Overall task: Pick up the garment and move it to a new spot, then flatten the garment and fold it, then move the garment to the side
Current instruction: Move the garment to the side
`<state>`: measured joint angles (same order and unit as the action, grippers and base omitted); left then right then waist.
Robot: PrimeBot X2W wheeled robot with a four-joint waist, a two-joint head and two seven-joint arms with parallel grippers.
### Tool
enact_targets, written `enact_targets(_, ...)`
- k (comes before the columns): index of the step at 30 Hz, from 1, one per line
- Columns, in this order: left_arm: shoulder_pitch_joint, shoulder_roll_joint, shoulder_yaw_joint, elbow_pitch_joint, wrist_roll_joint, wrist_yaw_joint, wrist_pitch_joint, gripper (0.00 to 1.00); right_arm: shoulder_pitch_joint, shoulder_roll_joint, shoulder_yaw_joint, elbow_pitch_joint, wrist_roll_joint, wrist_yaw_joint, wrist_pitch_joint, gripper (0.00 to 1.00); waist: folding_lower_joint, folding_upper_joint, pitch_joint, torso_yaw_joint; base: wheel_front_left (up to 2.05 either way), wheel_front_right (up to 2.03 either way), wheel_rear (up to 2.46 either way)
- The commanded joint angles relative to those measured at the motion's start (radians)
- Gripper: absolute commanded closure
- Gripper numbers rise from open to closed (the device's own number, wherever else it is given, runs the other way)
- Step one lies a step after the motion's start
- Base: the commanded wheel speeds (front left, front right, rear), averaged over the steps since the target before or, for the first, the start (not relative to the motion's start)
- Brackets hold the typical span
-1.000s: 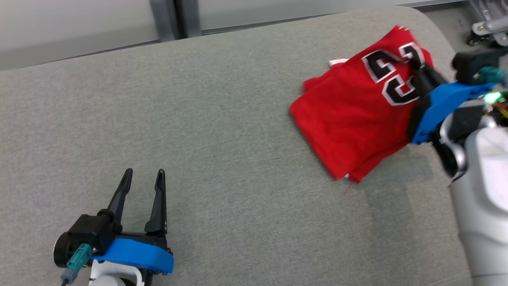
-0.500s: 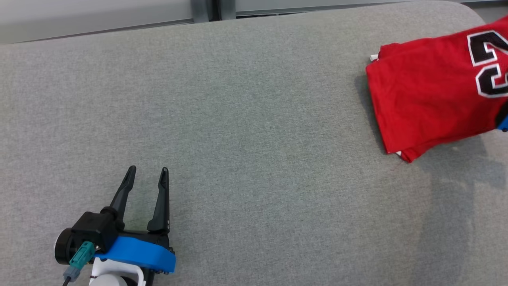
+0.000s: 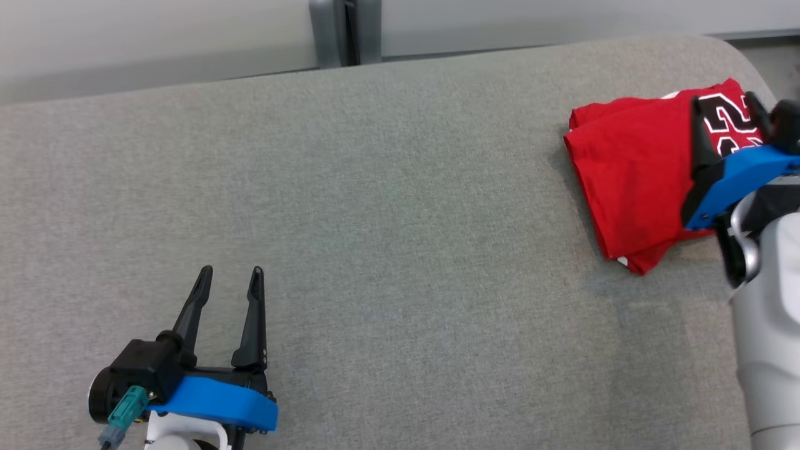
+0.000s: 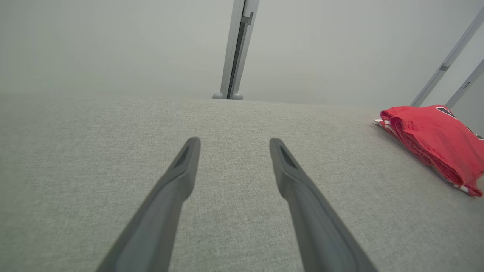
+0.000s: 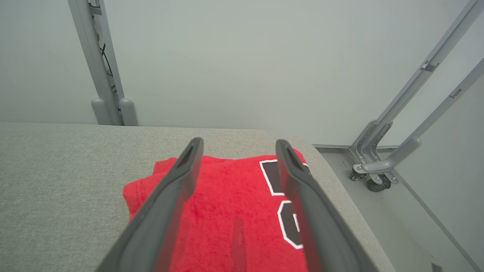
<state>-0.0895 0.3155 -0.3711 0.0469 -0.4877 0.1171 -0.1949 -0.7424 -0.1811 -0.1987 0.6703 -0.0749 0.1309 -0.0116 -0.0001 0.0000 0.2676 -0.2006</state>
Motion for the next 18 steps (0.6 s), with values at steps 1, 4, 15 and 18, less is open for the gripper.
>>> enact_targets(1, 0.003, -0.002, 0.004, 0.002, -0.007, 0.005, -0.006, 0.00, 0.021, 0.010, 0.009, -0.004, 0.013, 0.000, -0.015, 0.00, 0.0001, 0.0000, -0.010, -0.001, 0.00, 0.00, 0.00)
enact_targets(4, 0.019, -0.013, 0.016, 0.016, -0.019, 0.005, -0.023, 0.00, 0.065, 0.048, 0.057, -0.013, 0.020, 0.000, -0.076, 0.00, 0.0001, 0.0000, -0.052, 0.015, 0.00, 0.00, 0.00)
enact_targets(15, 0.109, -0.054, 0.064, 0.093, -0.043, 0.009, -0.065, 0.00, 0.345, 0.128, 0.121, -0.074, 0.062, 0.000, -0.217, 0.00, 0.0001, 0.0000, -0.199, 0.109, 0.00, 0.00, 0.00)
enact_targets(18, 0.138, -0.060, 0.079, 0.108, -0.038, -0.001, -0.069, 0.00, 0.429, 0.130, 0.142, -0.108, 0.112, 0.000, -0.233, 0.00, 0.0001, 0.0000, -0.222, 0.136, 0.00, 0.00, 0.00)
